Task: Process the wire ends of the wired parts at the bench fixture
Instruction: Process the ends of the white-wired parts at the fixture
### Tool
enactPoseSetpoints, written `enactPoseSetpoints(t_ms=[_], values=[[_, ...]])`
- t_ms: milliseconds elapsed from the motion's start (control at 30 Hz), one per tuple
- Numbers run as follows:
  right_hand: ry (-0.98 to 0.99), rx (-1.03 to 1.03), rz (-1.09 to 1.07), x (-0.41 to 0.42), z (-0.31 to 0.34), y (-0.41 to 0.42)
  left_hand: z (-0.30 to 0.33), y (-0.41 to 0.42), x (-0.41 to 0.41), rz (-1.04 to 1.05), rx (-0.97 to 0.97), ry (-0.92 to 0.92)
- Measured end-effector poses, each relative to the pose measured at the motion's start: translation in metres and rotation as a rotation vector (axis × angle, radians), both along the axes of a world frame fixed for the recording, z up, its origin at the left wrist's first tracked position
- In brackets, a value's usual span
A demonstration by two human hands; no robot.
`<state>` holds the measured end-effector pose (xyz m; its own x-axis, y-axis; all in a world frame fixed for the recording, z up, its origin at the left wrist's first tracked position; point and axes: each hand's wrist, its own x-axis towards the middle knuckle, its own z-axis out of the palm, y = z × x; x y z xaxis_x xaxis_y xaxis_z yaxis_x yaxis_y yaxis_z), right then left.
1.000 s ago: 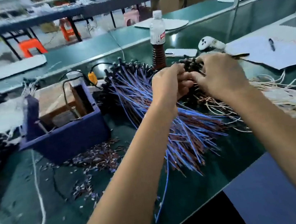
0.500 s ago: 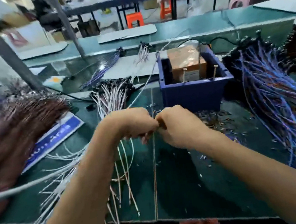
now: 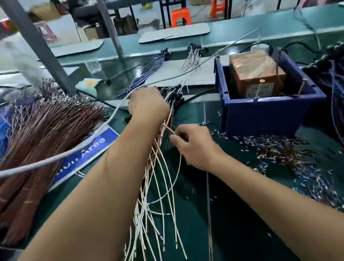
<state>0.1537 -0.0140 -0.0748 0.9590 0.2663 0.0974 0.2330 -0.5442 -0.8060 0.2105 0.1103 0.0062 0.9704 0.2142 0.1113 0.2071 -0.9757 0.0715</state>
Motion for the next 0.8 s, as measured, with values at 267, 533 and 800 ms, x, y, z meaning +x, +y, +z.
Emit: enactPoseSetpoints(t_ms=[267, 533, 800], values=[[-0.013, 0.303, 0.193, -0.009, 0.000, -0.008, -0.002, -0.003, 0.011, 0.056, -0.096, 0.031], [0.004, 0.409, 0.206, -0.008, -0.005, -0.013, -0.001, -0.009, 0.009, 0.062, -0.068, -0.003], [-0.634, 0.304, 0.005, -0.024, -0.005, -0.012, -0.002, 0.005, 0.001, 0.038, -0.102, 0.092]])
